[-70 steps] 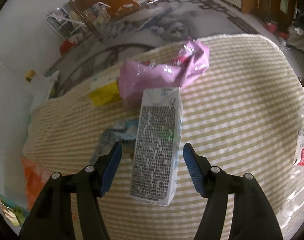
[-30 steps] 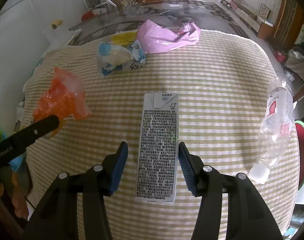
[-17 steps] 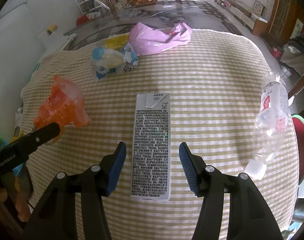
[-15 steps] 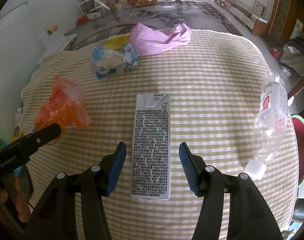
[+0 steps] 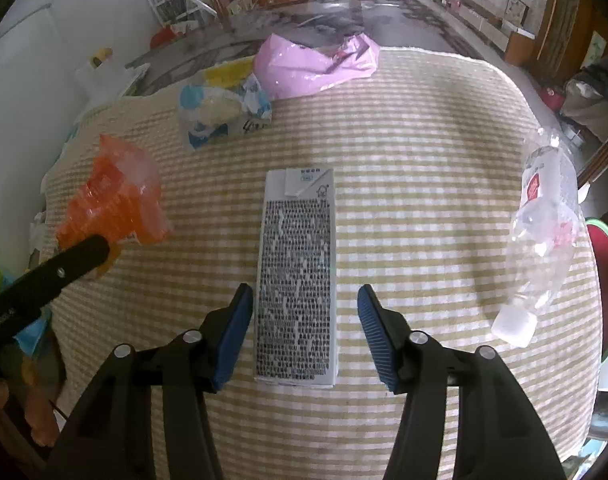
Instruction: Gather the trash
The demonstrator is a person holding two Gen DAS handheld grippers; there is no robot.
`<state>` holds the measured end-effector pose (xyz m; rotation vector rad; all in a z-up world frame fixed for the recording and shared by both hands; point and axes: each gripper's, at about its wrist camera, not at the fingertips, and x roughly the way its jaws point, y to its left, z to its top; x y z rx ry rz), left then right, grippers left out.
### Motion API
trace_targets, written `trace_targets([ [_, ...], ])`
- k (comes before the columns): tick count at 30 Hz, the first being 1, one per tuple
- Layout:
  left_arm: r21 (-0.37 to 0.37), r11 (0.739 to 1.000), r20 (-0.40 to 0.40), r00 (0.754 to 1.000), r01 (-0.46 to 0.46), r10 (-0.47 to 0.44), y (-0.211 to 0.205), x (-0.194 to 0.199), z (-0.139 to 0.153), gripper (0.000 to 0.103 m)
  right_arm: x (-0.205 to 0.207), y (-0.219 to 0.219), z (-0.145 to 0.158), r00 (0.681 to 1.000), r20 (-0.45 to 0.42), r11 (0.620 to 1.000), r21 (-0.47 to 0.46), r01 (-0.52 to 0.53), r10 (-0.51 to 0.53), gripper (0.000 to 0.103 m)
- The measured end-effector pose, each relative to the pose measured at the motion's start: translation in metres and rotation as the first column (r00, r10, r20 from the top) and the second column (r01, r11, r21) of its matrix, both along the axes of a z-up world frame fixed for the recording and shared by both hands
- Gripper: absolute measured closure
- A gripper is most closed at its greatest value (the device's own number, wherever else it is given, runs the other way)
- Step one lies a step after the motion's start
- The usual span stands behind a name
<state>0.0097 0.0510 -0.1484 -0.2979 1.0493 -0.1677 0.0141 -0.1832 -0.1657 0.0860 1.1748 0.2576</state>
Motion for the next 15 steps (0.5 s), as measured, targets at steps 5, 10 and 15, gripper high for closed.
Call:
trace_targets([
  [5, 0.001, 1.000, 0.017, 1.000, -0.005, 0.005, -0.002, -0.003, 0.006, 0.041, -0.005, 0.000, 0.006, 1.000, 0.028, 1.000, 0.005, -0.015, 0.015, 0.066],
  [10, 0.002, 1.000, 0.041, 0.999, -0.002, 0.002, -0.007, -0.005, 0.014, 0.041, -0.009, -0.010, 0.019, 0.997, 0.070, 0.999, 0.033, 0.008, -0.011, 0.066],
  [15, -0.006, 1.000, 0.064, 0.998, 0.014, -0.014, -0.017, -0.007, 0.026, 0.041, -0.011, -0.027, 0.029, 0.994, 0.088, 0.996, 0.074, 0.055, -0.062, 0.066],
])
